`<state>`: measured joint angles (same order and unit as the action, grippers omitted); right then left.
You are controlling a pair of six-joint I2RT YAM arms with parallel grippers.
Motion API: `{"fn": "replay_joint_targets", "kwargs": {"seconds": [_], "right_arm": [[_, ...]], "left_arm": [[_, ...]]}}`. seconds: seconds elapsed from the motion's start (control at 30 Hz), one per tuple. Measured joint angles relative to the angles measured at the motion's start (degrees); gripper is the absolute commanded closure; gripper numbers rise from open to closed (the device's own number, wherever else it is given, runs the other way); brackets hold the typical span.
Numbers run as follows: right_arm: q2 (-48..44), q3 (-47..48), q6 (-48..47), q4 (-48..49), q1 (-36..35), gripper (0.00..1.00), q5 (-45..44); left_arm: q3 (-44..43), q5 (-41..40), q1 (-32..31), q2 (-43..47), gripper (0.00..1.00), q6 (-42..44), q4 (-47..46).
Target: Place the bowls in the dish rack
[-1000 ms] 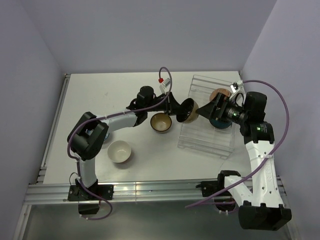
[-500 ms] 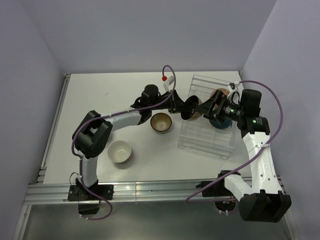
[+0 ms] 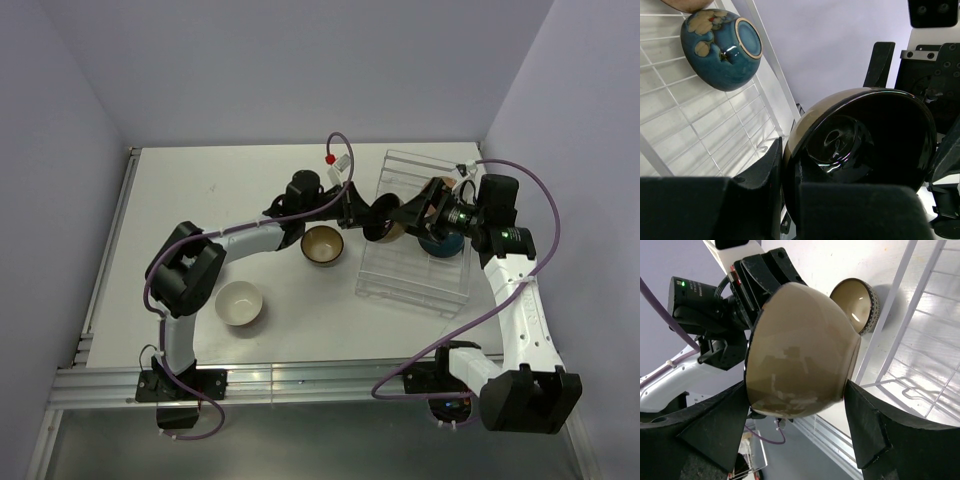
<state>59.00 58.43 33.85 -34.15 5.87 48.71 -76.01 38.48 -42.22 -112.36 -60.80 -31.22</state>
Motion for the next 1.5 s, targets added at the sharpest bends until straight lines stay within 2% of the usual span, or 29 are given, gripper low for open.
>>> {"fn": "replay_joint_targets", "kwargs": {"seconds": [0.1, 0.13, 0.2, 0.23, 0.3, 0.33, 0.37, 0.43, 0.47, 0.57, 0.77, 0.93, 0.97, 1.1, 1.17, 1.33, 1.5], "right_arm": [[0.04, 0.0, 0.0, 0.39, -0.07, 0.21, -0.09], [0.09, 0.0, 0.0, 0.42, -0.11, 0.28, -0.22], [0.24, 0.0, 0.09, 0.39, -0.11, 0.37, -0.52], [0.33, 0.0, 0.02, 0.44, -0.11, 0.49, -0.59], [0.48, 0.0, -0.02, 0.46, -0.11, 0.63, -0.63], [0.5, 0.0, -0.04, 0.39, -0.17, 0.79, -0.63], [0.52, 0.04, -0.11, 0.28, -0.22, 0.87, -0.7], [0.55, 0.17, -0.28, 0.09, -0.26, 1.0, -0.87], [0.55, 0.39, -0.48, -0.15, -0.26, 1.0, -1.01], [0.55, 0.96, -1.73, -1.16, -0.42, 1.0, -2.25], [0.52, 1.62, -3.74, -3.8, -0.46, 1.0, -6.16], [0.46, 2.75, -6.03, -6.73, -0.46, 1.0, -9.31], [0.46, 3.23, -6.67, -7.58, -0.46, 1.0, -10.12], [0.37, 4.28, -9.9, -10.36, -0.46, 1.0, -13.86], [0.31, 4.35, -11.8, -11.85, -0.46, 1.0, -16.04], [0.31, 4.59, -16.94, -16.44, -0.46, 1.0, -22.38], [0.81, 4.61, -21.49, -20.26, -0.81, 1.0, -28.74]], "left_arm": [[0.0, -0.04, -0.37, 0.0, 1.0, -0.09, 0.0], [0.0, -0.02, -0.48, 0.0, 1.0, -0.11, 0.0], [-0.04, -0.22, -0.5, 0.0, 1.0, -0.11, 0.02], [-0.09, -0.31, -0.5, -0.07, 1.0, -0.11, 0.17], [-0.15, -0.39, -0.5, -0.13, 0.99, -0.04, 0.42], [-0.17, -0.39, -0.5, -0.13, 0.96, 0.0, 0.61], [-0.2, -0.39, -0.5, -0.13, 0.86, 0.09, 0.74], [-0.28, -0.42, -0.5, -0.13, 0.8, 0.24, 0.98], [-0.42, -0.37, -0.5, -0.13, 0.72, 0.24, 1.25], [-1.16, -0.35, -0.63, -0.13, 0.58, 0.59, 2.32], [-1.79, -0.17, -0.5, -0.13, 0.38, 1.6, 3.72], [-1.81, -0.11, 0.15, -0.13, 0.3, 2.95, 6.51], [-1.79, -0.11, 0.42, -0.13, 0.24, 3.21, 7.08], [-1.79, -0.2, 1.84, 0.2, 0.2, 5.81, 10.32], [-2.01, -0.42, 2.71, 0.81, 0.01, 8.85, 13.84], [-4.9, -3.17, 4.35, 3.43, 0.0, 16.79, 25.49], [-8.2, -5.66, 6.54, 7.67, 0.01, 20.33, 34.23]]}}
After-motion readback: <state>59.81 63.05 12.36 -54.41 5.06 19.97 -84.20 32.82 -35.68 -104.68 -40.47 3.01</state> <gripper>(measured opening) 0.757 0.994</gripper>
